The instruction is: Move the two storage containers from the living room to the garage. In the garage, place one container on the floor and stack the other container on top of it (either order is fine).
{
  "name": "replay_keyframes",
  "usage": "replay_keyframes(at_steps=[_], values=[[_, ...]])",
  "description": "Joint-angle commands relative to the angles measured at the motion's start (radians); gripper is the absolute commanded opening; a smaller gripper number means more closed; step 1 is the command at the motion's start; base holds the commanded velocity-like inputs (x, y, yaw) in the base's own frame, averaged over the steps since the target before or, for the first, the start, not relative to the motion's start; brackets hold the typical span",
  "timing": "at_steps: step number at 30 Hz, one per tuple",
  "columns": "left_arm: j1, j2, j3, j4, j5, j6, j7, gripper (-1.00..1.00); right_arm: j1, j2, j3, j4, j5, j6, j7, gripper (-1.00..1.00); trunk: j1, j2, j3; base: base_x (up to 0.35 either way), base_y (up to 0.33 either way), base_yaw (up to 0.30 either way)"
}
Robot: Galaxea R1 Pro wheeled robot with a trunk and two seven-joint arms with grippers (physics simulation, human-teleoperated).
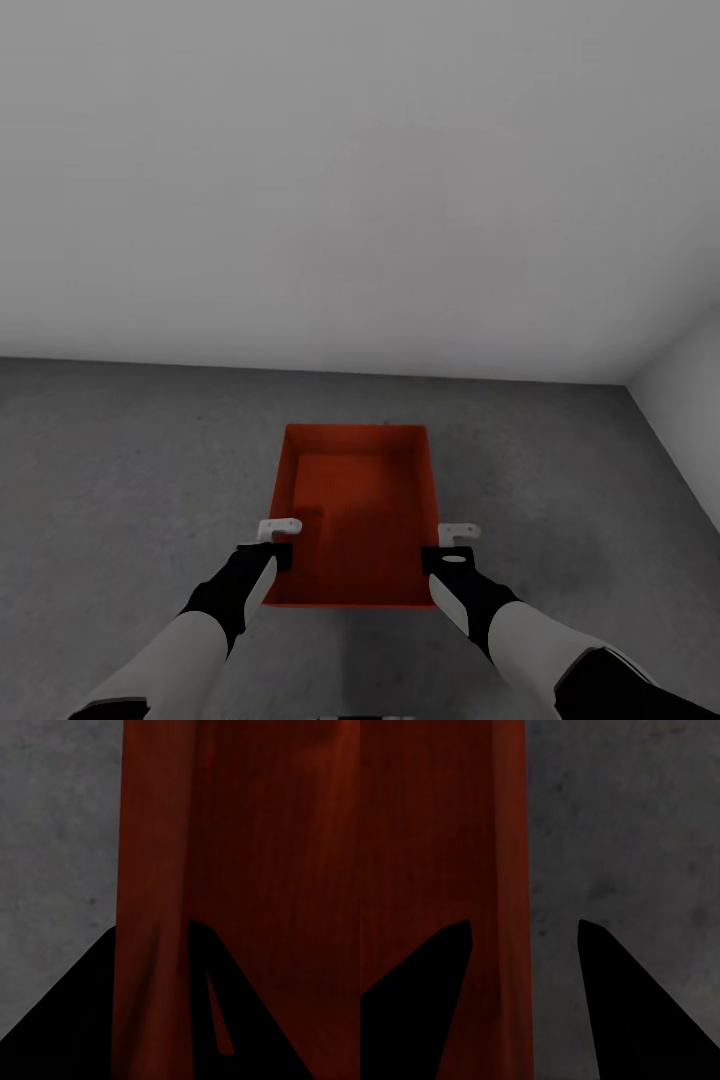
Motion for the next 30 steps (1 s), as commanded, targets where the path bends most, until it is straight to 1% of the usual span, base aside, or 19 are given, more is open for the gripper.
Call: replay_keyframes(at_steps=[1,20,26,30], values=[[0.001,0.005,0.006,-0.001,-0.025,0.01,0.005,-1.0,-0.001,-0.001,-0.023,-0.024,0.01,0.007,-0.002,-1.0,0.004,-0.008,-0.004,0.0,0.0,0.0],[0.001,0.005,0.006,-0.001,-0.025,0.009,0.005,-1.0,-0.001,-0.001,-0.023,-0.025,0.01,0.007,-0.002,-1.0,0.077,-0.141,-0.063,0.0,0.0,0.0],[0.001,0.005,0.006,-0.001,-0.025,0.009,0.005,-1.0,-0.001,-0.001,-0.023,-0.024,0.01,0.007,-0.002,-1.0,0.077,-0.141,-0.063,0.0,0.0,0.0],[0.001,0.005,0.006,0.0,-0.025,0.009,0.005,-1.0,-0.001,-0.001,-0.023,-0.024,0.01,0.007,-0.002,-1.0,0.092,-0.169,-0.076,0.0,0.0,0.0]])
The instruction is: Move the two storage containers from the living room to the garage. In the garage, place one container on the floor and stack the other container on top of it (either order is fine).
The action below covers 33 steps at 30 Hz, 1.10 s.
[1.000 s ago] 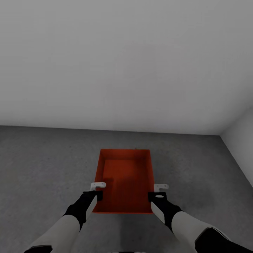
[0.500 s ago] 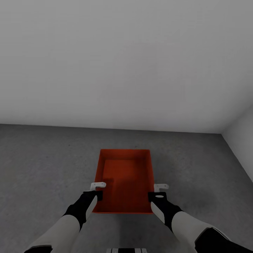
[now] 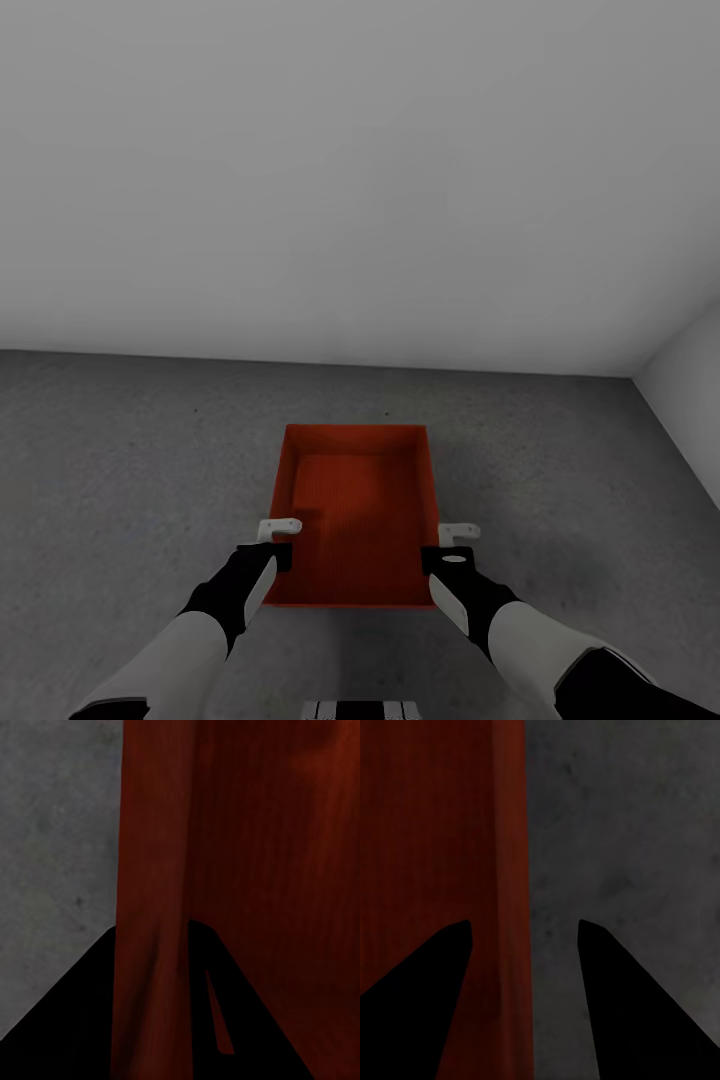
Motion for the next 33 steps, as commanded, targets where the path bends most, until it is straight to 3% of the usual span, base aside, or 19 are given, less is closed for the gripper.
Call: replay_keyframes(at_steps=[1,19,33], values=[[0.001,0.005,0.006,-0.001,-0.026,0.01,0.005,-1.0,-0.001,-0.001,-0.023,-0.024,0.01,0.007,-0.002,-1.0,0.004,-0.008,-0.004,0.0,0.0,0.0],[0.001,0.005,0.006,-0.001,-0.026,0.01,0.005,-1.0,-0.001,-0.001,-0.023,-0.025,0.01,0.007,-0.002,-1.0,0.073,-0.134,-0.06,0.0,0.0,0.0],[0.001,0.004,0.006,-0.001,-0.026,0.01,0.005,-1.0,-0.001,-0.001,-0.023,-0.025,0.01,0.007,-0.002,-1.0,0.073,-0.134,-0.06,0.0,0.0,0.0]])
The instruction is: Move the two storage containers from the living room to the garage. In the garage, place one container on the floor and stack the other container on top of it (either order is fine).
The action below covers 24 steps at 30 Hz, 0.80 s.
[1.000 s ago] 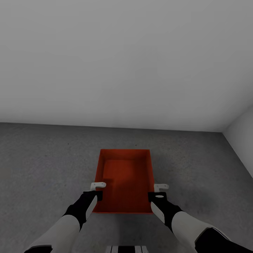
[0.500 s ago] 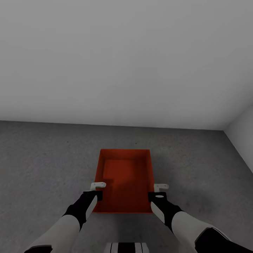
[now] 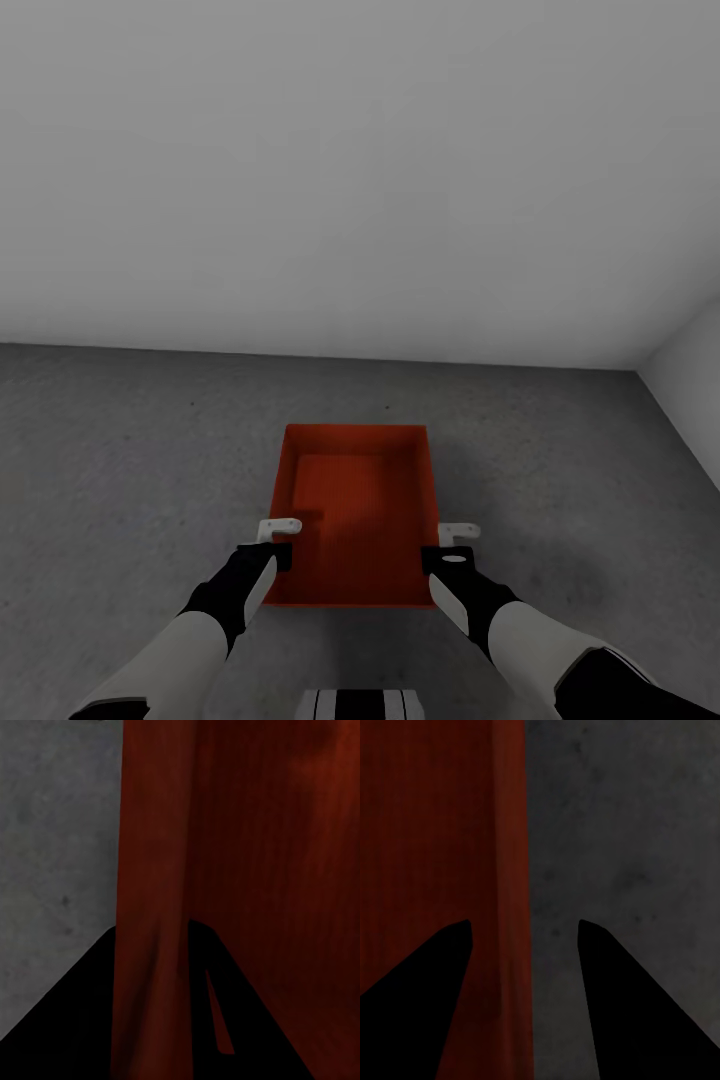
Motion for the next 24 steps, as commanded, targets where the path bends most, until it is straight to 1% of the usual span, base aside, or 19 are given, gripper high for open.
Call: replay_keyframes(at_steps=[1,13,14,15,24], values=[[0.001,0.004,0.006,0.0,-0.026,0.01,0.005,-1.0,-0.001,-0.001,-0.022,-0.024,0.009,0.007,-0.002,-1.0,0.0,0.0,-0.001,0.0,0.0,0.0],[0.001,0.003,0.006,0.0,-0.027,0.009,0.006,-1.0,-0.001,-0.001,-0.021,-0.025,0.014,0.008,0.001,-1.0,0.0,0.0,-0.001,0.0,0.0,0.0],[0.001,0.003,0.006,0.0,-0.027,0.009,0.006,-1.0,-0.001,-0.001,-0.02,-0.025,0.015,0.008,0.002,1.0,0.0,0.0,-0.001,0.0,0.0,0.0],[0.001,0.003,0.005,0.001,-0.027,0.012,0.007,1.0,-0.001,-0.001,-0.019,-0.025,0.016,0.008,0.0,1.0,0.0,0.0,-0.001,0.0,0.0,0.0],[0.001,0.005,0.005,0.0,-0.026,0.01,0.005,1.0,-0.001,0.0,-0.016,-0.024,0.016,0.007,0.0,1.0,0.0,0.0,-0.001,0.0,0.0,0.0]])
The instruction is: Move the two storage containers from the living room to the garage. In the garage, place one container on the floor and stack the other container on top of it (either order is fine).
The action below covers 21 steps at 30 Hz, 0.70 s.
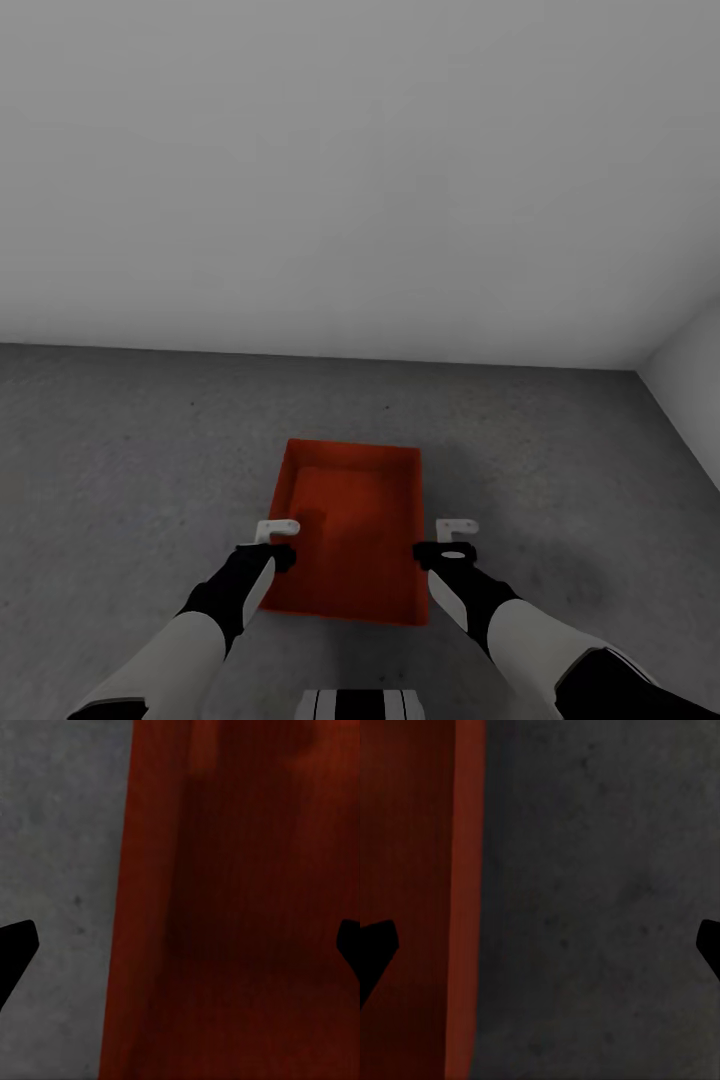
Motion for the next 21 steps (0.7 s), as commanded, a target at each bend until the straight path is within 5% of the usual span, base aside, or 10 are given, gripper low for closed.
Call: replay_keyframes(at_steps=[1,21], values=[[0.0,-0.001,0.006,-0.002,-0.008,0.005,-0.001,1.0,0.0,0.0,0.008,-0.002,-0.004,0.007,-0.007,1.0,0.0,0.0,-0.001,0.0,0.0,0.0],[0.0,-0.003,0.008,-0.002,-0.008,0.005,0.0,1.0,0.0,-0.003,0.009,-0.002,-0.003,0.005,-0.009,1.0,0.0,0.0,-0.001,0.0,0.0,0.0]])
